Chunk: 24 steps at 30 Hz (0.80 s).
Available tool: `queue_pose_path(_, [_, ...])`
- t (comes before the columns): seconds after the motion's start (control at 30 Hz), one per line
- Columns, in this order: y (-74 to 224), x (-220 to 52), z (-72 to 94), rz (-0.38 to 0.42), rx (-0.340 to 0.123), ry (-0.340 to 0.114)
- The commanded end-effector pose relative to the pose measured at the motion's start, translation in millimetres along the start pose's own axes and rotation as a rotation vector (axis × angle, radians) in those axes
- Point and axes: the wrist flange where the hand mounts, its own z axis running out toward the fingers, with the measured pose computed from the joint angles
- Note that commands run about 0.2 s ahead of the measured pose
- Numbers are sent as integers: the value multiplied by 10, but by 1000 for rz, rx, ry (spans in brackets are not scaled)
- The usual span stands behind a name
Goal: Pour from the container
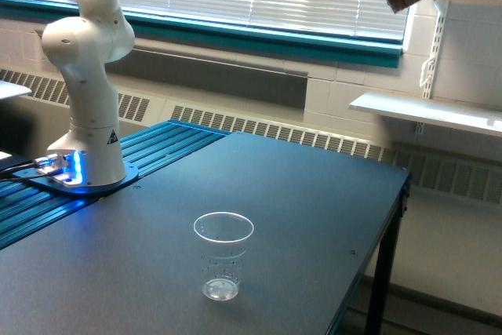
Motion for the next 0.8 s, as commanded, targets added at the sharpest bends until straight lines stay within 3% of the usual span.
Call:
queue_pose_path(0.03, [-8,19,-15,2,-3,5])
queue_pose_path(0.4, [133,89,70,51,-26,10])
queue_pose_path(0.8, [445,148,229,95,-90,38])
